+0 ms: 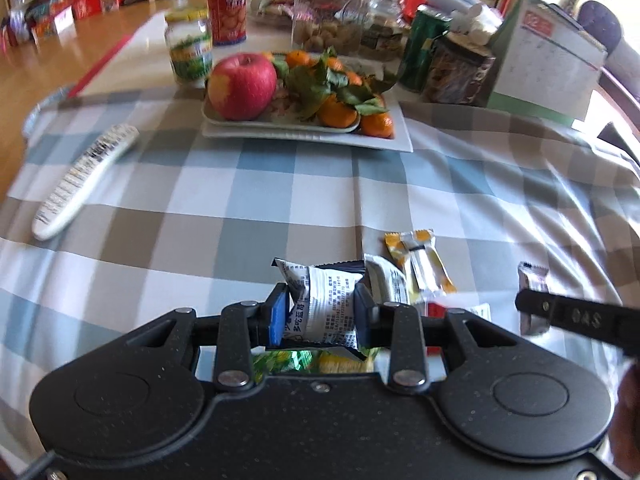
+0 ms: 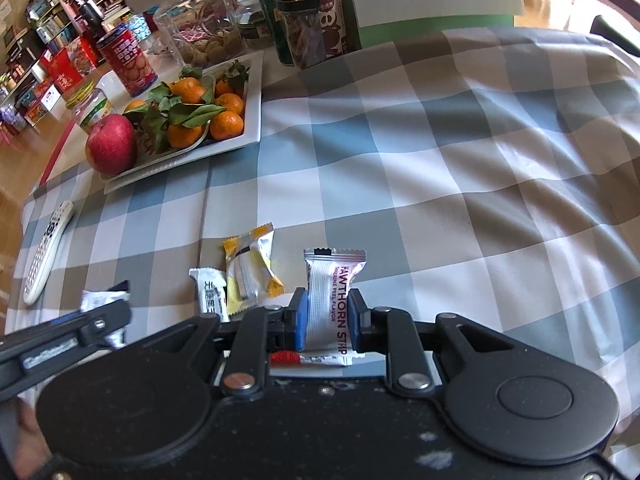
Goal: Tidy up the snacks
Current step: 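Lower the white packet over the tray and open the left tool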
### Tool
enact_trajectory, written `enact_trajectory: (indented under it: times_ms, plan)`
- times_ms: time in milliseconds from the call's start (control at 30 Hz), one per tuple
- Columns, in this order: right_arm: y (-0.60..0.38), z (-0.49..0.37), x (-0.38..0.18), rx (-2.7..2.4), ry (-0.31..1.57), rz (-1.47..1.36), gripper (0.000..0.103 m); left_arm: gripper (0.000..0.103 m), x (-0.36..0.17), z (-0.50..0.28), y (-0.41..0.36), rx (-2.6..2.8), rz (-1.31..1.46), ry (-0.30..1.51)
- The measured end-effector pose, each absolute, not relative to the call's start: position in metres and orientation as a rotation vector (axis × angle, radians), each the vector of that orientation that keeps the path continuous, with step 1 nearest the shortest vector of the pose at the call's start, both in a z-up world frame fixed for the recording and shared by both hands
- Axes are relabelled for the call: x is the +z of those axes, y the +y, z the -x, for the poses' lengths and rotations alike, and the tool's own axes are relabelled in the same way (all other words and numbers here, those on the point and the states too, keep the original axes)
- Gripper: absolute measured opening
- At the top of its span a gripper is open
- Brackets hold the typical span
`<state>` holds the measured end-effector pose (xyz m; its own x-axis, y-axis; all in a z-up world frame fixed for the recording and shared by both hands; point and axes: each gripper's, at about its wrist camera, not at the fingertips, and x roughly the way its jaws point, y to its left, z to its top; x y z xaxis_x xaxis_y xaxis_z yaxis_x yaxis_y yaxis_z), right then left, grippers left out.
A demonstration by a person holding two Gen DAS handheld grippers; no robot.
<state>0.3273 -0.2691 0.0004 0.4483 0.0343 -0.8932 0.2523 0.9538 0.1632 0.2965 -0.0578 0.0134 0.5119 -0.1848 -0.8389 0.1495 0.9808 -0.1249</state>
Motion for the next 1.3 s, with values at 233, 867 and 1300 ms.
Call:
enact_trajectory:
  times_ms: [233, 867, 1300]
  plan:
    - [-0.272, -0.299, 0.014, -0.133, 1.062, -0.299, 0.022, 0.043, 0.028, -0.236, -0.033, -0.215, 0.093, 1.030]
    - [-0.252, -0.108, 0.027, -0.082, 0.919, -0.389, 0.022, 0.043, -0.004, -0.090, 0.000, -0.172, 0.111, 1.011]
    - [-0.215, -0.009, 0.006, -0.036, 0.936, -0.466, 0.022, 0.043, -0.015, -0.065, -0.001, -0.105, 0.062, 0.990]
